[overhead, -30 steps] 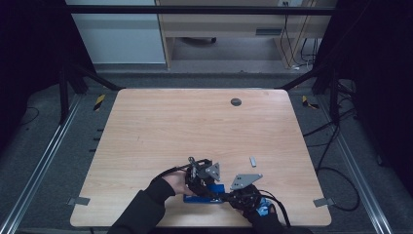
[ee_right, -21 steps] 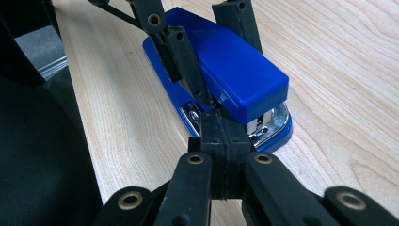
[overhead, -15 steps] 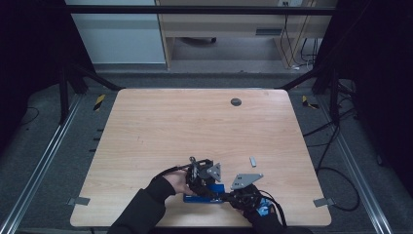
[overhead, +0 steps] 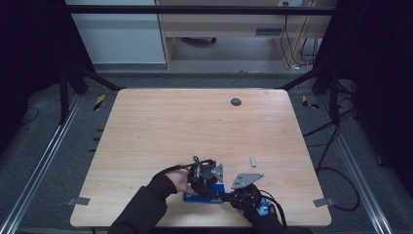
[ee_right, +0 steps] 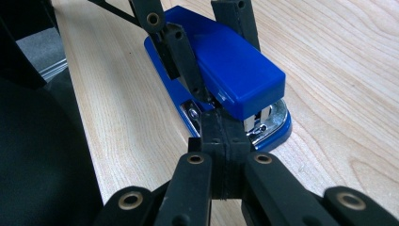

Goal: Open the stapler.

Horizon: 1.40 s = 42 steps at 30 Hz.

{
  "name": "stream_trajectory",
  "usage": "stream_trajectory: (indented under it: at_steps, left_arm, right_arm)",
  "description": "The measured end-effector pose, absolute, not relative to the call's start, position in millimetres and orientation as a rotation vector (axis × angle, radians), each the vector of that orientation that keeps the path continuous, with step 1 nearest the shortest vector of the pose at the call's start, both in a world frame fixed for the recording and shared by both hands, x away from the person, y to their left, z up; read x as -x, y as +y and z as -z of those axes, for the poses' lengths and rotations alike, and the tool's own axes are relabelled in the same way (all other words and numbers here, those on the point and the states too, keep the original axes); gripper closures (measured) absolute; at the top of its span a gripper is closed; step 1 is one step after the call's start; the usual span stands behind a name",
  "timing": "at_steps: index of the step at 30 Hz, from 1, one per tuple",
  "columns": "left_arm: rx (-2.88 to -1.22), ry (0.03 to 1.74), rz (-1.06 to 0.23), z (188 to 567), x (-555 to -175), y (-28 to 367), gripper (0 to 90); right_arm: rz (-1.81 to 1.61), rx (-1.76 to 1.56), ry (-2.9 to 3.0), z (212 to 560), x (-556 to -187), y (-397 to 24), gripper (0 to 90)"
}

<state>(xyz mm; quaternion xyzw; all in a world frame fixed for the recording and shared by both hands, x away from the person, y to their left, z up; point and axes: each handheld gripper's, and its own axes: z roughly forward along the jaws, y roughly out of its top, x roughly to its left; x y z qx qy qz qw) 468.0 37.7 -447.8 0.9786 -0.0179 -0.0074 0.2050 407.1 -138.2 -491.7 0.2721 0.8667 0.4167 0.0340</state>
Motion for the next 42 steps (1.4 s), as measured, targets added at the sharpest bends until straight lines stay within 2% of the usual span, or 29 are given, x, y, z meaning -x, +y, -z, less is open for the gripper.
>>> stream_trajectory:
  at_steps: [9,12,14,15,16,19,22,42]
  left_arm:
    - [-2.650,-0.021,0.031,449,-467,45,66.1]
    - [-2.432,0.032,0.099,424,-476,71,66.1]
    - [-2.484,0.040,0.007,416,-474,73,66.0]
    - [-2.503,0.048,0.016,417,-477,75,66.0]
    - [-2.473,0.059,0.061,419,-478,78,66.0]
    - [-2.454,0.045,0.047,436,-474,79,65.9]
    - [-2.449,0.063,0.071,449,-475,80,65.9]
    - [-2.456,0.003,0.029,449,-473,79,65.6]
  right_arm:
    - [-1.278,-0.840,2.666,491,-407,-138,90.0]
    - [-1.272,-0.825,2.653,490,-406,-138,90.0]
    - [-1.248,-0.855,2.652,491,-408,-140,90.0]
    - [-1.113,-0.817,2.721,498,-409,-136,90.0]
    - [-1.162,-0.861,2.743,499,-409,-133,90.0]
    - [-1.141,-0.817,2.775,497,-407,-128,90.0]
    - [-1.263,-0.811,2.704,492,-407,-134,90.0]
    - [-1.295,-0.814,2.641,493,-413,-134,90.0]
